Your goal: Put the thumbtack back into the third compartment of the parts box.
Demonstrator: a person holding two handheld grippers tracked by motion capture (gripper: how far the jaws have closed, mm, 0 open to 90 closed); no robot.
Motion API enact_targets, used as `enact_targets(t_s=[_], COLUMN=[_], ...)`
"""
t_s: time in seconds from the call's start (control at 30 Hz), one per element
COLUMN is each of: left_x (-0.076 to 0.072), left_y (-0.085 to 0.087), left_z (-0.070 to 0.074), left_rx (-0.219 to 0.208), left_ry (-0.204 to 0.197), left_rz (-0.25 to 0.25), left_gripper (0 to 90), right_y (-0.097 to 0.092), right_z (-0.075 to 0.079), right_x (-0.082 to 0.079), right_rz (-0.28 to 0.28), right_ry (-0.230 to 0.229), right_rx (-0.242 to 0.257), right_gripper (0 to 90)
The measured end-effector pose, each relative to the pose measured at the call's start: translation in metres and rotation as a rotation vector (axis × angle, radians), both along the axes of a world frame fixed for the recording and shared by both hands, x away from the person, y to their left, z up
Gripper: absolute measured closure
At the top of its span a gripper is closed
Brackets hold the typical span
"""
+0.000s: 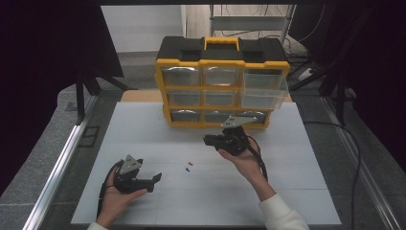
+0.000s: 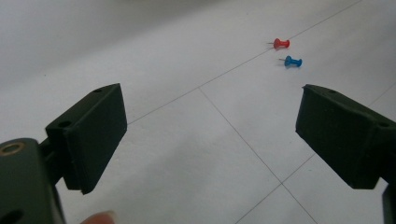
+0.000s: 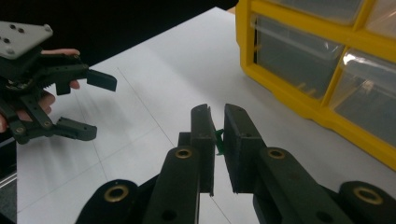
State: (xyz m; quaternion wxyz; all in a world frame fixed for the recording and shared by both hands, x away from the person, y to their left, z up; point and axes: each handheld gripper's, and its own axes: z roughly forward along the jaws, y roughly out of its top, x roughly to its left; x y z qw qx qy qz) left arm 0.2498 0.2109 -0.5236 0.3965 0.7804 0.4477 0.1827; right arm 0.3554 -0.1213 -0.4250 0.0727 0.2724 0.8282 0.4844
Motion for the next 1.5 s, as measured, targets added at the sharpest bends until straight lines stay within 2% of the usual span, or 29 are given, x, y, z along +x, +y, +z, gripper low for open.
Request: enact_targets(t_s=[0.2, 0.23, 0.47, 0.67, 0.9, 1.07, 1.17, 1.2, 1.27, 1.3, 1.5], left_x=[0.000, 0.000, 0.000, 0.000, 0.000, -0.001, -0.001, -0.002, -0.002, -0.002, -0.002], left_y=[0.000, 0.000, 0.000, -0.001, 0.000, -0.001, -0.001, -0.001, 0.000, 0.000, 0.000], left_z=[0.000, 0.000, 0.000, 0.000, 0.000, 0.001, 0.002, 0.002, 0.002, 0.002, 0.002], left_rx=[-0.001, 0.000, -0.002, 0.002, -0.002, -0.002, -0.002, -0.003, -0.002, -0.006, -0.009], left_ry=[-0.001, -0.001, -0.002, -0.001, -0.003, -0.005, -0.008, -0.008, -0.008, -0.009, -0.009], left_rz=[0.000, 0.000, 0.002, 0.001, 0.005, 0.004, 0.003, 0.002, 0.002, 0.002, 0.000], left_gripper=[9.3, 9.3, 9.3, 9.3, 9.3, 9.3, 9.3, 9.3, 9.3, 9.3, 9.3], right_y=[-0.003, -0.004, -0.007, -0.012, -0.015, -0.017, -0.018, -0.020, -0.020, -0.024, -0.030], right_z=[0.008, 0.010, 0.015, 0.028, 0.038, 0.048, 0.054, 0.061, 0.064, 0.072, 0.084], right_x=[-0.003, -0.003, -0.004, -0.008, -0.011, -0.012, -0.011, -0.011, -0.011, -0.011, -0.010], right_rz=[-0.011, -0.021, -0.021, -0.035, -0.035, -0.044, -0.047, -0.054, -0.060, -0.067, -0.081], right_ry=[-0.020, -0.025, -0.037, -0.072, -0.092, -0.110, -0.122, -0.133, -0.136, -0.146, -0.153], right_rx=[0.018, 0.033, 0.045, 0.083, 0.095, 0.121, 0.117, 0.119, 0.120, 0.129, 0.149], right_gripper=[82.2, 82.2, 82.2, 82.2, 82.2, 82.2, 82.2, 82.2, 82.2, 82.2, 82.2])
